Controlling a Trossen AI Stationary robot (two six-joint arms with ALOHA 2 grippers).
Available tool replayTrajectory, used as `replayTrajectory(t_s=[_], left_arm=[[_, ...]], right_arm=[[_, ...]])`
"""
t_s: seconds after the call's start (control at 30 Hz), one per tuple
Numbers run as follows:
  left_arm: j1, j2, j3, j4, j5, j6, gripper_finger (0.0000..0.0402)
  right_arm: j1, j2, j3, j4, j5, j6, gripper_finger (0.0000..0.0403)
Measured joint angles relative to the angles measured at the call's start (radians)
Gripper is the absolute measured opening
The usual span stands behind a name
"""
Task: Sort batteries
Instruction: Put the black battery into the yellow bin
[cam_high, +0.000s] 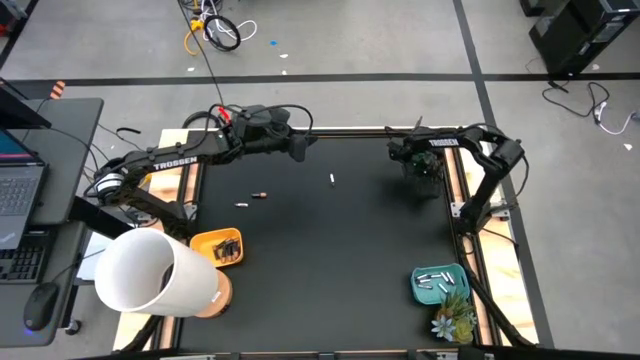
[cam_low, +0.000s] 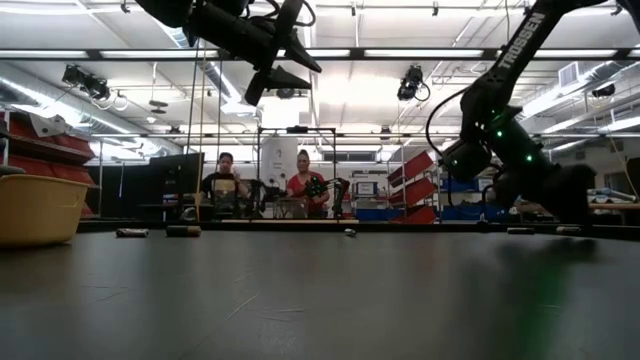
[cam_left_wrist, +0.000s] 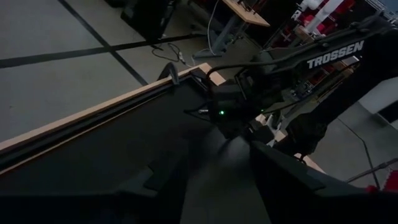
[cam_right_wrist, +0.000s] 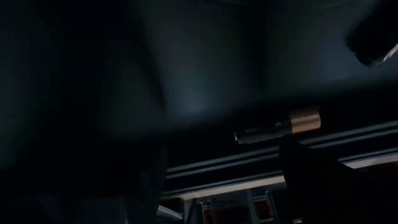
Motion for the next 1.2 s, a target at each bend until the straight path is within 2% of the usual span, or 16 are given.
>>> replayTrajectory(t_s=[0.23,0.47,0.53,0.67,0.8,0.97,1.2], left_arm=[[0.0,0.0,0.0,0.005,0.001,0.0,0.0186],[0.0,0.0,0.0,0.005,0.003,-0.003,0.0186],[0.0,0.0,0.0,0.005,0.003,-0.008,0.0186],[0.0,0.0,0.0,0.005,0.007,-0.026,0.0186],[0.0,0.0,0.0,0.005,0.009,-0.025,0.0186],[0.0,0.0,0.0,0.005,0.011,-0.025,0.0186],[0.0,0.0,0.0,0.007,0.023,-0.025,0.0186]], right_arm=[[-0.007,0.001,0.0,0.021,0.0,0.003,0.0265],[-0.003,-0.008,0.028,0.046,-0.063,0.03,0.024],[-0.002,-0.028,0.05,0.054,-0.071,0.114,0.0235],[-0.054,-0.077,0.063,0.063,-0.239,0.293,0.0224],[-0.095,-0.109,0.056,0.061,-0.189,0.444,0.0208],[-0.084,-0.137,0.056,0.071,-0.157,0.671,0.0179],[-0.063,-0.187,0.026,0.184,-0.168,0.9,0.0154]])
